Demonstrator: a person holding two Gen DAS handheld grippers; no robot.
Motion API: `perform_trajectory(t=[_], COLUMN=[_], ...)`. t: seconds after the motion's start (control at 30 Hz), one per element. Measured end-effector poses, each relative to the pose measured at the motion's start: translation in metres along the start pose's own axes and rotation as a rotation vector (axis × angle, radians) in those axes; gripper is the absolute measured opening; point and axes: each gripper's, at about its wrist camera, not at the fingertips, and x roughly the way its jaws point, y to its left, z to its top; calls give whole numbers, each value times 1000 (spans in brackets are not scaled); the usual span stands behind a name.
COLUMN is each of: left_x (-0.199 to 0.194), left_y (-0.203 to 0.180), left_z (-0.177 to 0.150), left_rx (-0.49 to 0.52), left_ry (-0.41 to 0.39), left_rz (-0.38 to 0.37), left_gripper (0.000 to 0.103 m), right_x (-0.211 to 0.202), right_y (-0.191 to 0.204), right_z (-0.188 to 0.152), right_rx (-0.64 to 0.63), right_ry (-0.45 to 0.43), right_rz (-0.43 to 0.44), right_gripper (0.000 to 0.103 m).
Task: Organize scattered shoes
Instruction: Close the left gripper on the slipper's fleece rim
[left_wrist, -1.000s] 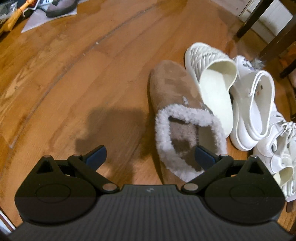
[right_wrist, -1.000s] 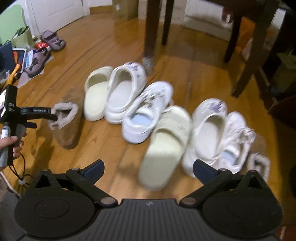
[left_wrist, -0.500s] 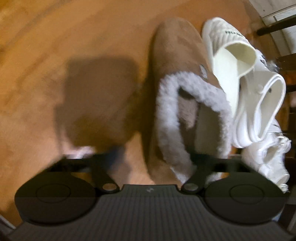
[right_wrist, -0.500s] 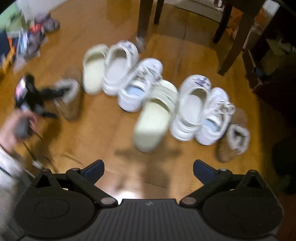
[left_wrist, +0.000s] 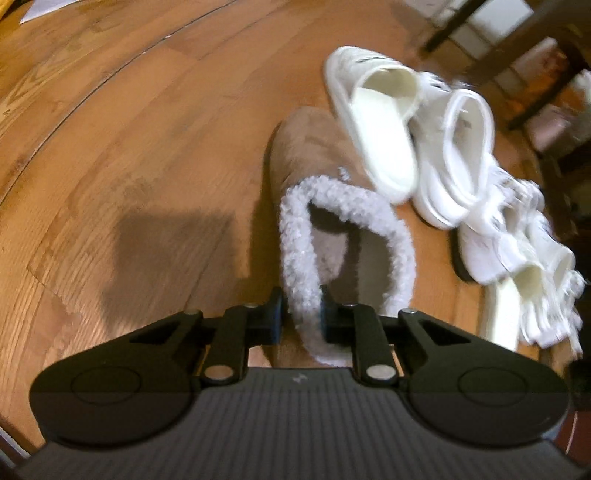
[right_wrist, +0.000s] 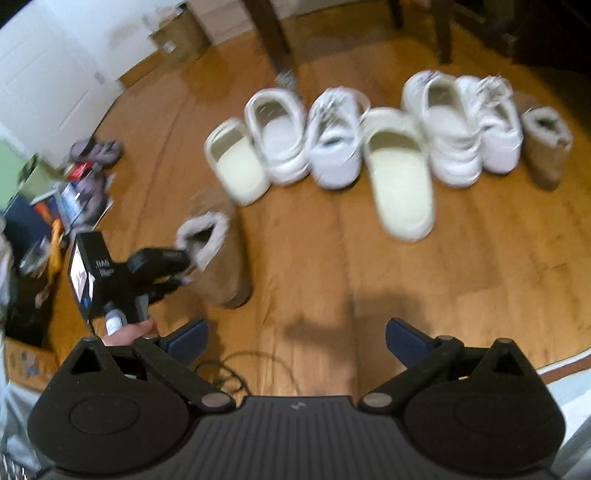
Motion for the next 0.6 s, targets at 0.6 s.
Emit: perform_trajectory(t=[0.6], left_x=[-36], left_y=[-67], left_z=[-43], left_rx=[314], left_ry=[67], left_rz=[-76], left_gripper=[13], right_x=[32], right_y=[-31], right_z=[-28], right_rx=[-32], right_ry=[38], right_rz=[-90], right_gripper=[102])
